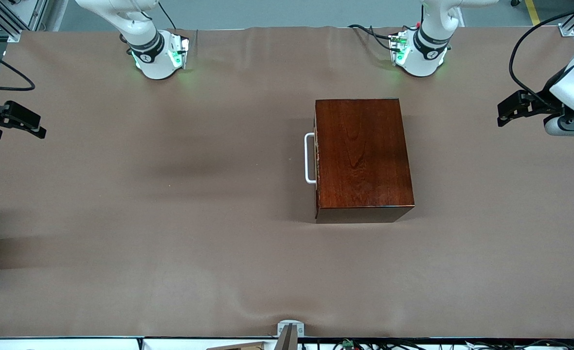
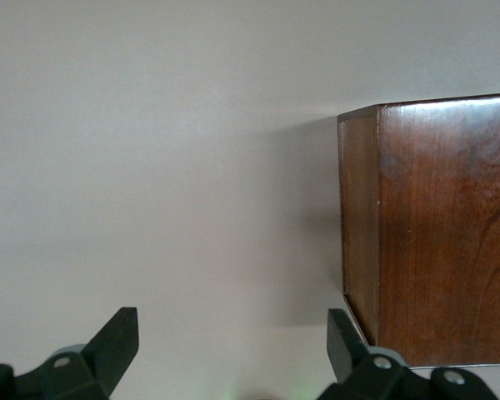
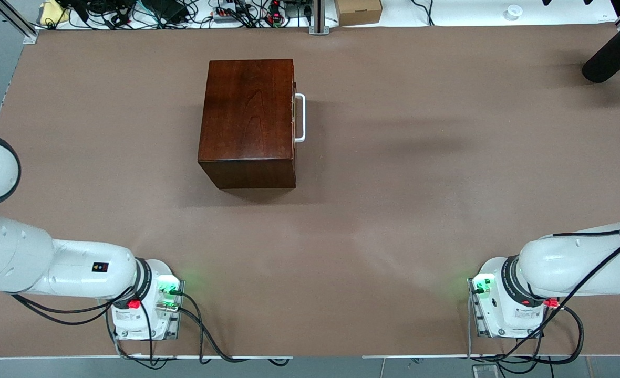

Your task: Open drawer, take yellow block, close drawer

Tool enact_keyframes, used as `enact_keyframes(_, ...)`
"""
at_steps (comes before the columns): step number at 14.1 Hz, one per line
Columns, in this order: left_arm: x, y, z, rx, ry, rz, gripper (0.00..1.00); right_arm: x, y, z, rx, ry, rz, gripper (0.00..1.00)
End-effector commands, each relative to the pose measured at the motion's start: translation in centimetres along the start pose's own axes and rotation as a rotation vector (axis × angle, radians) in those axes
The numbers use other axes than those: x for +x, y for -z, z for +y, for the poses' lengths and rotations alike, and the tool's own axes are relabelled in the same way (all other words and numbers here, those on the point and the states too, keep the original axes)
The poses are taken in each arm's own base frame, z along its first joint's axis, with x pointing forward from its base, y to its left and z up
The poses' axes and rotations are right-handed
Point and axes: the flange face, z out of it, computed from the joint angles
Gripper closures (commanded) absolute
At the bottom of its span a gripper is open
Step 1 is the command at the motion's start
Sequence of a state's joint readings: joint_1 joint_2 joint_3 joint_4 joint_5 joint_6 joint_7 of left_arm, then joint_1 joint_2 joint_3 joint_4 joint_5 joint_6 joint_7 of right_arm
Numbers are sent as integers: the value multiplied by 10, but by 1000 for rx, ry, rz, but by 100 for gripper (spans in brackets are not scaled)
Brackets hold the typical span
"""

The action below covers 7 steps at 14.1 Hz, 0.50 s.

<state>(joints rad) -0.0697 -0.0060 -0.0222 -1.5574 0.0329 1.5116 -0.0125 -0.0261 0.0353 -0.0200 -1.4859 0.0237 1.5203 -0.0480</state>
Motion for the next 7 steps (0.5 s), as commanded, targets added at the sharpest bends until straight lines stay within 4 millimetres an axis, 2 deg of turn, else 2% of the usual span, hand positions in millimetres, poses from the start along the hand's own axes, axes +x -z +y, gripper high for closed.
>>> enact_keyframes(1, -3, 4, 1, -7, -16, 15, 0, -1, 3, 4, 7, -11, 3, 0)
enact_keyframes(7, -3, 4, 1, -3, -19, 15, 0, -1, 3, 4, 7, -12, 8, 0)
